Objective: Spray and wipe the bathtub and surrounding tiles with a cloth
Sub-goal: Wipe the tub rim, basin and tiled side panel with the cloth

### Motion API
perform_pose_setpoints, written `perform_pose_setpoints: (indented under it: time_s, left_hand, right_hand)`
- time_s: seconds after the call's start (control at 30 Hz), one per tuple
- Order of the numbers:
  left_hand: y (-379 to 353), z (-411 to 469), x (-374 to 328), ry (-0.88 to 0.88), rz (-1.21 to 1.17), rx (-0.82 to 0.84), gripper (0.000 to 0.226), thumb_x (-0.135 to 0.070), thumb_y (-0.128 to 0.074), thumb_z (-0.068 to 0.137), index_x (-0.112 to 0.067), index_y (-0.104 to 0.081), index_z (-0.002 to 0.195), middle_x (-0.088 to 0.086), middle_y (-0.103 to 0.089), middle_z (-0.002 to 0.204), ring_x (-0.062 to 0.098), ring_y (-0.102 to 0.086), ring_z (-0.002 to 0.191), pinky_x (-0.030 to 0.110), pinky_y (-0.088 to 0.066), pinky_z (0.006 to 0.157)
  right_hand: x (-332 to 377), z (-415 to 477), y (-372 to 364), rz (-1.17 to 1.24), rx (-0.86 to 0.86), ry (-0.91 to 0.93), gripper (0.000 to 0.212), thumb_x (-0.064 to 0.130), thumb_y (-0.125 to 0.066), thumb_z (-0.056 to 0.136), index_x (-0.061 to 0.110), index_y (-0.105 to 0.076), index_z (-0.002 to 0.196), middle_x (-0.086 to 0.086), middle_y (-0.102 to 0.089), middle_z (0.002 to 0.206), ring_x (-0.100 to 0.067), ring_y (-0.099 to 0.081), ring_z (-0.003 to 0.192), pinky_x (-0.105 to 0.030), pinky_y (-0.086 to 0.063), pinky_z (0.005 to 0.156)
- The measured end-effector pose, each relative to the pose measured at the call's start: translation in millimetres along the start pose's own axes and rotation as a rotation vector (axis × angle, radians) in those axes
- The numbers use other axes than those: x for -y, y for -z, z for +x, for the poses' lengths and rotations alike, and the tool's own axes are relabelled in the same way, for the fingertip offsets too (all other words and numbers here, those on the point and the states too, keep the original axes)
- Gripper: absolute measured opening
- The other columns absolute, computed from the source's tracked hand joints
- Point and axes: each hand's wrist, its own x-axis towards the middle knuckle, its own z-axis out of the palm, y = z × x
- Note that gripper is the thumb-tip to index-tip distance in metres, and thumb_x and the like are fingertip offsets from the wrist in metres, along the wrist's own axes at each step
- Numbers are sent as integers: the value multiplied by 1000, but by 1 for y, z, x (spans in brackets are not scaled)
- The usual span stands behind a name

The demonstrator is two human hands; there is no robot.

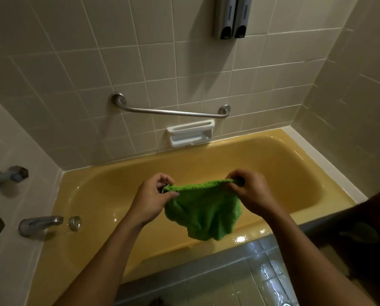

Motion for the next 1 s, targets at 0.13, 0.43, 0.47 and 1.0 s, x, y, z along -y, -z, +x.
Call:
perform_pose_setpoints:
  time_s: [0.13, 0.43, 0.47, 1.0]
  left_hand:
    - [-6, 0, -16, -6, -87, 70, 47, -2, -80, 83, -29, -64, 117, 1, -73, 110, 16, -68, 107, 32, -59, 85]
    - [-12, 6, -59, -129, -99, 279, 45, -6, -70, 93, -34, -63, 127, -2, -78, 105, 10, -73, 101, 37, -58, 91]
    - [-9, 8, -60, -149, -77, 259, 46, -7, -72, 92, -35, -64, 127, -2, -78, 104, 10, -73, 101, 36, -57, 91]
    - [40, 47, -4, -336, 738, 221, 30, -22, -56, 102, -33, -48, 75, -11, -51, 85, 15, -51, 83, 26, -33, 63]
  right_hand:
    - [-9, -9, 10, -31, -32, -17, 33, -1, -71, 85, 29, -58, 78, 8, -61, 81, -11, -58, 74, -15, -44, 56]
    - [35, -6, 3, -5, 312, 145, 44, 25, -67, 97, 45, -56, 135, 23, -64, 110, 4, -63, 89, -12, -51, 71]
    - [37, -4, -1, 10, 284, 124, 36, 21, -66, 97, 41, -63, 127, 19, -67, 101, 1, -65, 86, -17, -54, 70]
    - [56, 11, 4, -133, 125, 87, 24, 8, -73, 88, 21, -53, 83, 0, -69, 98, -14, -67, 93, -33, -61, 76]
